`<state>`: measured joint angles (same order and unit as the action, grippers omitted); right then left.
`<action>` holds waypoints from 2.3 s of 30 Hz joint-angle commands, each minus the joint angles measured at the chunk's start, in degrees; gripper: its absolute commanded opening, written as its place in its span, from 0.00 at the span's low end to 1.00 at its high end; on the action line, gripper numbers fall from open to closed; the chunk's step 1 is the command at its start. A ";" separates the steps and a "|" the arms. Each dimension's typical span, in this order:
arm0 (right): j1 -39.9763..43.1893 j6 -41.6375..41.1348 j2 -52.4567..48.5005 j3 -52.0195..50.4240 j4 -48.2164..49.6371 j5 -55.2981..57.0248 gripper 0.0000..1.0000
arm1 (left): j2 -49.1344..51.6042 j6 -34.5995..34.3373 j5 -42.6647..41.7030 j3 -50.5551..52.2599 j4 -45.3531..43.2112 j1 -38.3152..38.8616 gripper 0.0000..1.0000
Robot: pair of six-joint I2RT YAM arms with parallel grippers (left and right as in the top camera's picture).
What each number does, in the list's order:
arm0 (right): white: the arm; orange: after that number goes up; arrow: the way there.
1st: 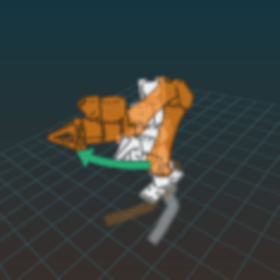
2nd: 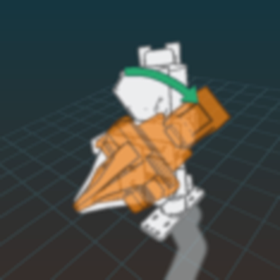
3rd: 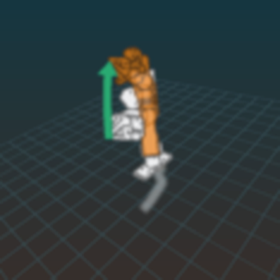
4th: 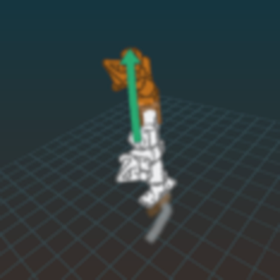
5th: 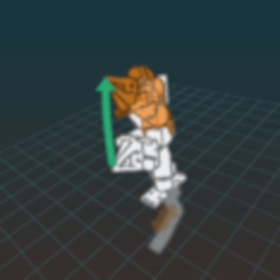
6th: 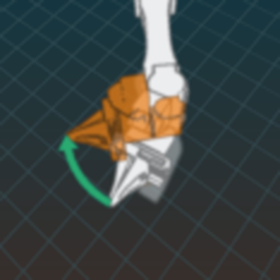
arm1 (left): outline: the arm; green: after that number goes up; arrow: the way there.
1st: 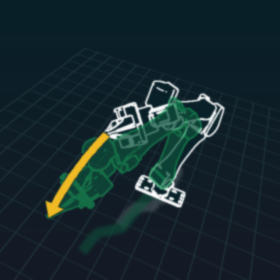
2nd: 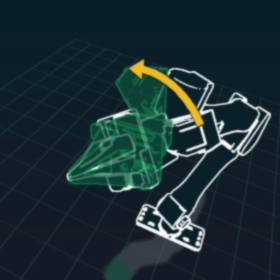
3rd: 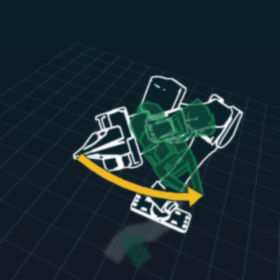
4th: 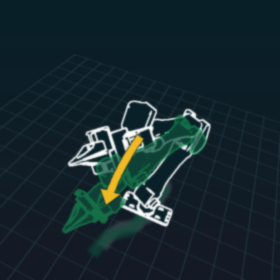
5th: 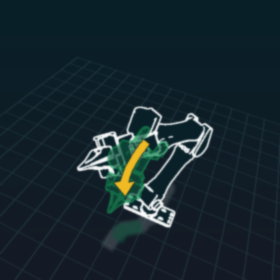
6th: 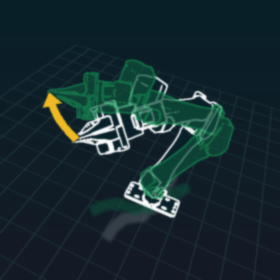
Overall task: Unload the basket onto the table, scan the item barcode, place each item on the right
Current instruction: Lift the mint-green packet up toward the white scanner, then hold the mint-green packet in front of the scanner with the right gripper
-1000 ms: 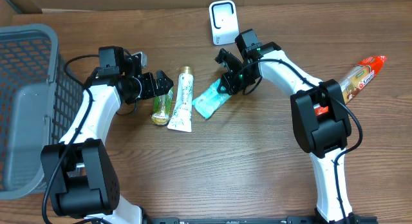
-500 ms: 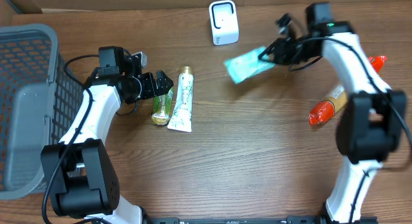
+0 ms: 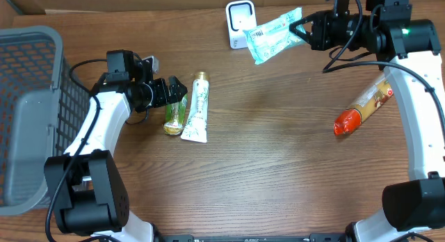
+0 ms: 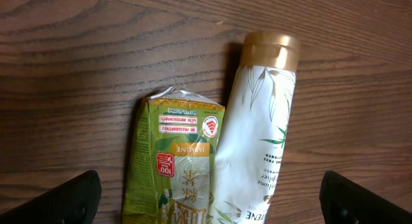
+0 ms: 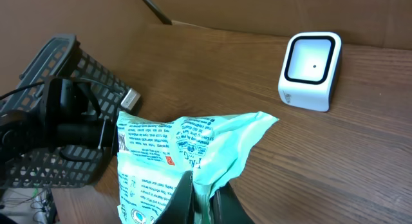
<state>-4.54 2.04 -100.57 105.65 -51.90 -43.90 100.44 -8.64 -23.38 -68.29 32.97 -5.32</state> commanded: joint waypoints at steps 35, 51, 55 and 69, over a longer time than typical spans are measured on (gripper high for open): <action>-22.10 69.68 -29.14 1.25 65.66 66.97 0.04 | 0.04 0.48 0.00 -0.74 -0.02 -0.28 1.00; -21.64 71.97 -32.22 1.22 65.66 65.75 0.04 | 0.04 0.48 0.00 -0.74 -0.02 -0.28 0.99; -21.16 71.95 -32.22 1.22 63.34 65.70 0.04 | 0.04 0.48 0.00 -0.74 -0.02 -0.26 0.99; -21.05 71.95 -32.22 1.22 63.60 65.70 0.04 | 0.04 0.48 0.00 -0.74 -0.02 -0.26 1.00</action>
<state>-25.91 73.97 -133.38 105.75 10.92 21.80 100.44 -8.64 -23.38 -68.29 32.97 -5.32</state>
